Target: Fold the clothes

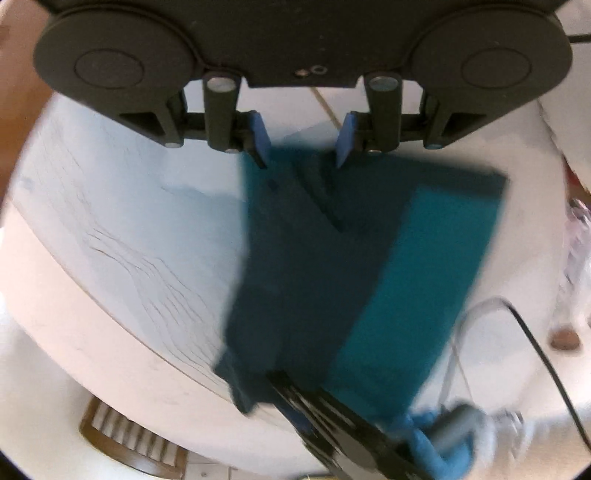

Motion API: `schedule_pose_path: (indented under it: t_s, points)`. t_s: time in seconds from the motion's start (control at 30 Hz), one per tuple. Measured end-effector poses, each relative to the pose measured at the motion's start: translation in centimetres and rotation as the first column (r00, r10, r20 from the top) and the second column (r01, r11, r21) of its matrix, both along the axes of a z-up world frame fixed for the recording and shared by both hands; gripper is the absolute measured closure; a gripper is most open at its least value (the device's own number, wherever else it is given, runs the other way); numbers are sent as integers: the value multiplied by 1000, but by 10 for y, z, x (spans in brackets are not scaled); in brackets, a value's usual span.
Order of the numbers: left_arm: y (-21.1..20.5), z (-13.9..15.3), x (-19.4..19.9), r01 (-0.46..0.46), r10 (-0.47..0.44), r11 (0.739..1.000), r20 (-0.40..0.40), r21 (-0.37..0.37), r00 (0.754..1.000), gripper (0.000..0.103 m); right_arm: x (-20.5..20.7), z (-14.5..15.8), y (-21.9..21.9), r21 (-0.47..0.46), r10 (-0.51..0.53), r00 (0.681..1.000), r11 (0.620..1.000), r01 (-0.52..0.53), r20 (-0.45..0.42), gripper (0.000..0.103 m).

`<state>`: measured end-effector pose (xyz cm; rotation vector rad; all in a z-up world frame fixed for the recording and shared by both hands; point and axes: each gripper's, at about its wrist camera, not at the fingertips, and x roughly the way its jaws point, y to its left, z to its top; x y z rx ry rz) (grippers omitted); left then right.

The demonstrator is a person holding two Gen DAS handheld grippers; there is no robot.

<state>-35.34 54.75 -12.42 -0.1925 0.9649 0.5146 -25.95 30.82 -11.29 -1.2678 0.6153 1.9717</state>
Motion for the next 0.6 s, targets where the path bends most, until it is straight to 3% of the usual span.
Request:
schedule_pose_path:
  t_s: [0.07, 0.17, 0.27, 0.43, 0.6]
  points:
    - [-7, 8, -6, 0, 0, 999, -12, 41, 1000, 67, 10, 9, -3, 43, -32, 999, 999, 30, 44, 0]
    - [-21, 25, -24, -14, 13, 996, 17, 85, 1000, 66, 12, 34, -1, 82, -69, 996, 994, 74, -59, 0]
    - [-45, 46, -48, -31, 24, 994, 72, 101, 997, 65, -21, 45, -2, 91, 28, 990, 996, -15, -142, 0]
    - [-75, 44, -71, -38, 33, 998, 83, 54, 996, 65, -75, 21, 2, 47, 148, 971, 989, -141, -187, 0]
    - [-87, 22, -74, -69, 67, 997, 66, 40, 996, 61, -73, 7, 12, 75, 126, 984, 990, -117, -127, 0]
